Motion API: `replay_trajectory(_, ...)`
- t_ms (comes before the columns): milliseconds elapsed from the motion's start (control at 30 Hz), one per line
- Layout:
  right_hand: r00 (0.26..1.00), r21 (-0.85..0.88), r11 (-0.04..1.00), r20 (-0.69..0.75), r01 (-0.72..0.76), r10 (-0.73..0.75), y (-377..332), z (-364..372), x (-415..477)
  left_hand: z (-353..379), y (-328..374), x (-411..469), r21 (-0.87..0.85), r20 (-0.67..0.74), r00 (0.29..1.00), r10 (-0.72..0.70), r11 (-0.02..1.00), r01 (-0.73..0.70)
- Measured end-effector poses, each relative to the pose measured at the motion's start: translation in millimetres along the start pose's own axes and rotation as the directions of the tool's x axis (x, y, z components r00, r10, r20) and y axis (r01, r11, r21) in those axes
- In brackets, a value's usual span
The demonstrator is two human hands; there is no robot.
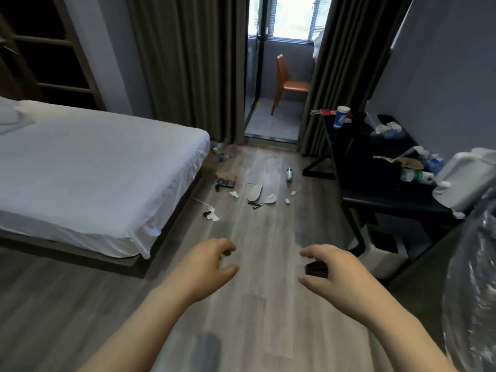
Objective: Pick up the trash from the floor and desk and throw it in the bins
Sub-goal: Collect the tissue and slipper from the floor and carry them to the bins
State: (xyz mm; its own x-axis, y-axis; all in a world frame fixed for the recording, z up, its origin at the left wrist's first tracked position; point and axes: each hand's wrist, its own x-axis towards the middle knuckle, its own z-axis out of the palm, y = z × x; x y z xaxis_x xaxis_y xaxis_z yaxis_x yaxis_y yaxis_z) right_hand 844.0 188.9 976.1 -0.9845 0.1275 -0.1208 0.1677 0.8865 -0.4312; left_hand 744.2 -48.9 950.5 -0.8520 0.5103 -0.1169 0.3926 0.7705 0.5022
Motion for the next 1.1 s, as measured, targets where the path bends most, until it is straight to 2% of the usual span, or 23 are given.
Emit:
replay_trajectory(167, 1.000, 0.019, 1.000, -0.002, -0.010, 0.010, 21, -1, 104, -14, -24, 98, 0.037, -0.011, 1.000, 0.000, 0.999, 0.000)
replay_trajectory(267, 0.999, 0.030, 0.999, 0.034, 0.010, -0.011, 33, -1, 175, -25, -45, 151, 0.047, -0.044, 0.998, -0.045, 0.998, 0.047)
replay_trajectory(533, 0.993, 0.060, 0.995, 0.074, 0.083, -0.088, 46, -35, 347, -56, -73, 284, 0.068, -0.017, 0.985, -0.174, 0.982, 0.175)
replay_trajectory(733, 0.988, 0.091, 0.993, 0.135, 0.069, -0.081, 52, -38, 435, -63, -98, 366, 0.035, -0.019, 0.983, -0.184, 0.982, 0.185)
replay_trajectory(1100, 0.988, 0.098, 0.995, 0.150, 0.024, -0.039, 24, -37, 643, -117, -195, 552, -0.038, 0.001, 0.987, -0.163, 0.986, 0.163)
